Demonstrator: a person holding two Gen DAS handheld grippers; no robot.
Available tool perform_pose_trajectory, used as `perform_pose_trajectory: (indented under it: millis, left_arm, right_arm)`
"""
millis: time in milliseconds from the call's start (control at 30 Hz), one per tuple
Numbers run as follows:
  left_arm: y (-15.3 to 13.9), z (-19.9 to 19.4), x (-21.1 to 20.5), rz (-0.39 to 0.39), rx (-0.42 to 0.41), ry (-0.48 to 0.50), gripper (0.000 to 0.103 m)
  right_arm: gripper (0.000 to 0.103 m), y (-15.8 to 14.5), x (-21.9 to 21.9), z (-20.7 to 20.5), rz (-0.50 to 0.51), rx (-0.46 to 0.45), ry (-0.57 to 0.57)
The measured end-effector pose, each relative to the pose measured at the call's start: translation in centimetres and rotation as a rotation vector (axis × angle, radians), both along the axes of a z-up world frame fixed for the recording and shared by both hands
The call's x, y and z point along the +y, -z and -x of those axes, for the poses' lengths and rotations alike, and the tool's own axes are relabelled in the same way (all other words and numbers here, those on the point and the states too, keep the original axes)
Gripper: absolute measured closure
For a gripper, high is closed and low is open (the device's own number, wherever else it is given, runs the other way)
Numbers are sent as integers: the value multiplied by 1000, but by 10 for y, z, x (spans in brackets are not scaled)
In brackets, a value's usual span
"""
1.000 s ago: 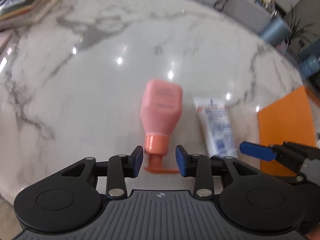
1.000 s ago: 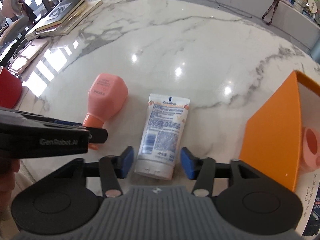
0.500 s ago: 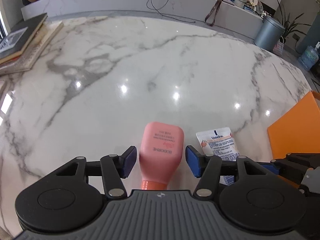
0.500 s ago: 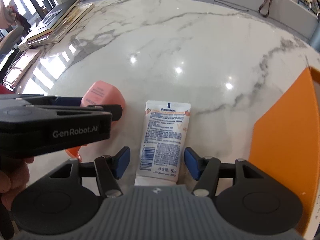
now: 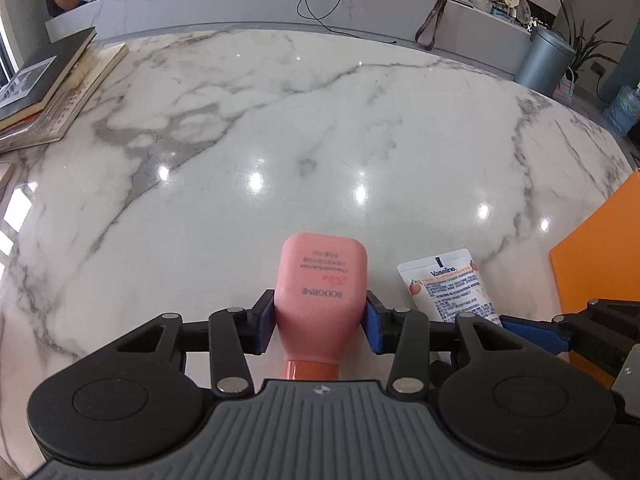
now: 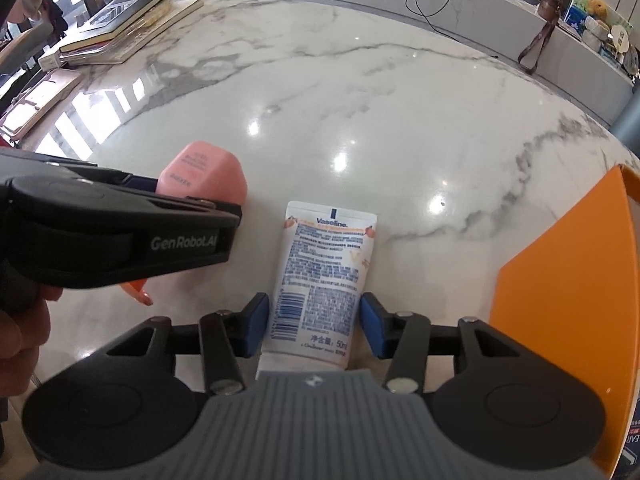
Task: Organize rigid objects
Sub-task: 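Grasp the pink body-wash bottle with the left tool while the right tool grasps the Vaseline tube, then carry the pink bottle and Vaseline tube over the orange box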
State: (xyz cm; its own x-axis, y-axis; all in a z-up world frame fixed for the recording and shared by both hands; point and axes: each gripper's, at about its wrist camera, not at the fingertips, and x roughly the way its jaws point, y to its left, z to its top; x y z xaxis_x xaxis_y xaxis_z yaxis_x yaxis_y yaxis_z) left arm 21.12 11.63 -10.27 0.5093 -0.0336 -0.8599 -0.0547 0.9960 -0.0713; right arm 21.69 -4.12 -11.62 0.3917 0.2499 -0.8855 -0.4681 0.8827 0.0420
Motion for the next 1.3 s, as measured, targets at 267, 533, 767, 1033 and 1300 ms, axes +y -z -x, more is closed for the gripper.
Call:
perform_pose_trajectory:
  millis: [267, 533, 767, 1033, 1300]
  left_arm:
    - [-2, 3, 12, 71, 6, -41, 54]
    - [-22, 14, 14, 149, -31, -50, 54]
    - [-51, 33, 5, 195, -80, -50, 54]
    - [-94, 46, -27, 208, -148, 15, 54]
    - [-125, 59, -86, 239, -187, 134, 54]
  right_arm:
    - [58, -4, -7, 1, -54, 13, 36]
    - [58, -29, -18, 8, -127, -16, 56]
    - [58, -63, -41, 24, -186, -74, 82]
    - [58, -105, -80, 47, -236, -153, 112]
    - [58, -133, -141, 69, -235, -212, 183]
